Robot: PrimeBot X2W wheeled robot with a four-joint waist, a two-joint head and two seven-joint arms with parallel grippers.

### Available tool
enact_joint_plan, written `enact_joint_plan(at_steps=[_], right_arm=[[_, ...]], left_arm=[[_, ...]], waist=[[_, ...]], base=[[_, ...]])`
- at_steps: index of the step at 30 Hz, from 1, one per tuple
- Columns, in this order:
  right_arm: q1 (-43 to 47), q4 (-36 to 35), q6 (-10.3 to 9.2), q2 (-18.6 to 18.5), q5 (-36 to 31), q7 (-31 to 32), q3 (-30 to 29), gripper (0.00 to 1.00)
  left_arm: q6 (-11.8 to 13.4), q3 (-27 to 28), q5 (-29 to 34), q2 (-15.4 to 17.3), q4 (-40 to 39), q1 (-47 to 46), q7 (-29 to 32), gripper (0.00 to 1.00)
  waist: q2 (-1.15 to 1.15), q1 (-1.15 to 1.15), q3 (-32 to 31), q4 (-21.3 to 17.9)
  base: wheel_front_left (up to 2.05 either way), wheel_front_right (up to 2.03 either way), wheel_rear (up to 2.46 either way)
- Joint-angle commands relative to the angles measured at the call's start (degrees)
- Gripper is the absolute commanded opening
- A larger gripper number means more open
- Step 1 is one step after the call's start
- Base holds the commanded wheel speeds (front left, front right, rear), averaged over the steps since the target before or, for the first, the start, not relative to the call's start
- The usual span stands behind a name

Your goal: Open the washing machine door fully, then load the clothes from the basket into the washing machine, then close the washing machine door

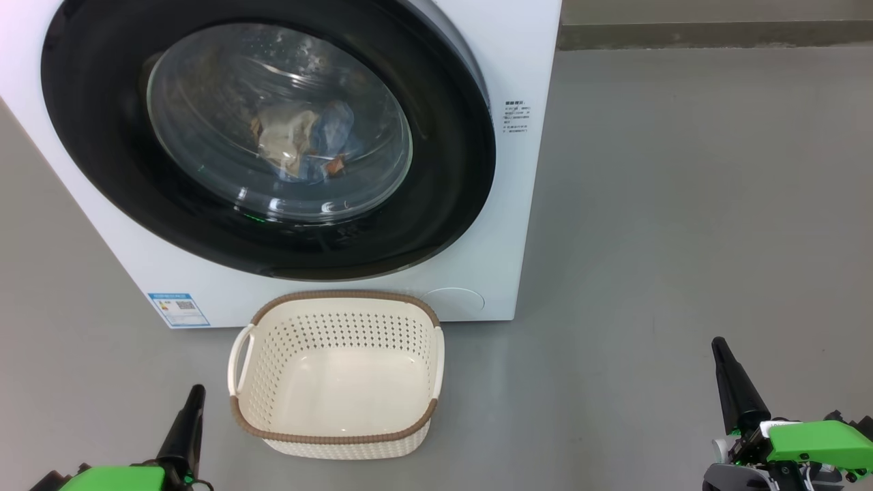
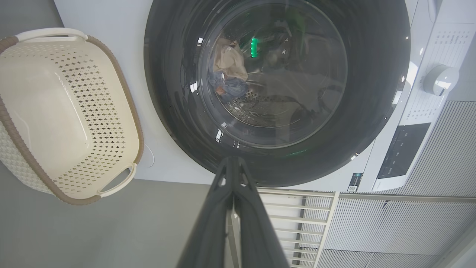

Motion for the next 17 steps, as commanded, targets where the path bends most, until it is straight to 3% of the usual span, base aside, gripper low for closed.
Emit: enact_joint_plan(at_steps=[1,17], right_arm=[[-0.80,-1.74,0.09,-0.20,0.17,0.45,1.30,0.00],[-0.80,-1.74,0.09,-0.20,0.17,0.44,1.30,0.00]], left_arm=[[-0.15,2.05,-0.38,0.72,-1.50,-2.38,0.38,0.00],[-0.15,2.06,-0.37,0.71,-1.50,-2.38,0.39,0.00]], waist=[[0.00,0.00,0.00,0.00],[0.00,0.00,0.00,0.00]], base=[[0.00,0.00,0.00],[0.00,0.00,0.00]])
